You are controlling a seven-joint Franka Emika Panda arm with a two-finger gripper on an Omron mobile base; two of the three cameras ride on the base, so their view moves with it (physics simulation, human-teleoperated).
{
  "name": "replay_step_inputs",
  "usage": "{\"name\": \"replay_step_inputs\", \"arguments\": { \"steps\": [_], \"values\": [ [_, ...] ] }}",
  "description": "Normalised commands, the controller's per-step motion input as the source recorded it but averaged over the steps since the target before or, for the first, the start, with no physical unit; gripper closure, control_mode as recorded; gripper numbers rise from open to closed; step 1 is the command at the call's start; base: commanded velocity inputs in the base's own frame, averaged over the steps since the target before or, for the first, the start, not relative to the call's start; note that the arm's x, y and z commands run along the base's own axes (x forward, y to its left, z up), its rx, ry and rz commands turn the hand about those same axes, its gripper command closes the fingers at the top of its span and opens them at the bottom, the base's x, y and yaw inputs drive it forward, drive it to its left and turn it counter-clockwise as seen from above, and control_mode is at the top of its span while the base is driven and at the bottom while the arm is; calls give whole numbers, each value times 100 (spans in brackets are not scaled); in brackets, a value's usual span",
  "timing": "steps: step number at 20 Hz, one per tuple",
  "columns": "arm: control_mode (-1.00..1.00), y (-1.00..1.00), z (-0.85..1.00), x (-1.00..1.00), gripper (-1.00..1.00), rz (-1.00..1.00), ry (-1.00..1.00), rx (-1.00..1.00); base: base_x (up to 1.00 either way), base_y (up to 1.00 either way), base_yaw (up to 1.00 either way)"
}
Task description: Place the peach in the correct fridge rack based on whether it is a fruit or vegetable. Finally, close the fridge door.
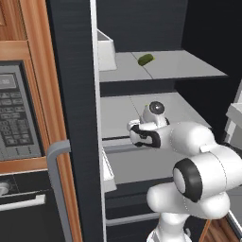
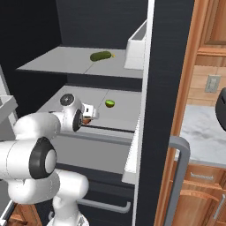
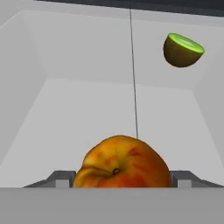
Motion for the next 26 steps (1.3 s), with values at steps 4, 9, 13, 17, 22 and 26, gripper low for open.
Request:
{"name": "replay_step_inputs", "arguments": {
  "steps": [4, 9, 13, 17, 22, 26],
  "values": [
    [-100, 14, -24, 58, 100, 0, -3, 0, 0, 0, 0],
    [-100, 12, -15, 62, 100, 0, -3, 0, 0, 0, 0],
    [-100, 6, -42, 53, -100, 0, 0, 0, 0, 0, 0],
    [-100, 0, -9, 28, -100, 0, 0, 0, 0, 0, 0],
    [-100, -1, 1, -40, -100, 0, 0, 0, 0, 0, 0],
    [-100, 0, 34, -83, -100, 0, -1, 0, 0, 0, 0]
  ]
}}
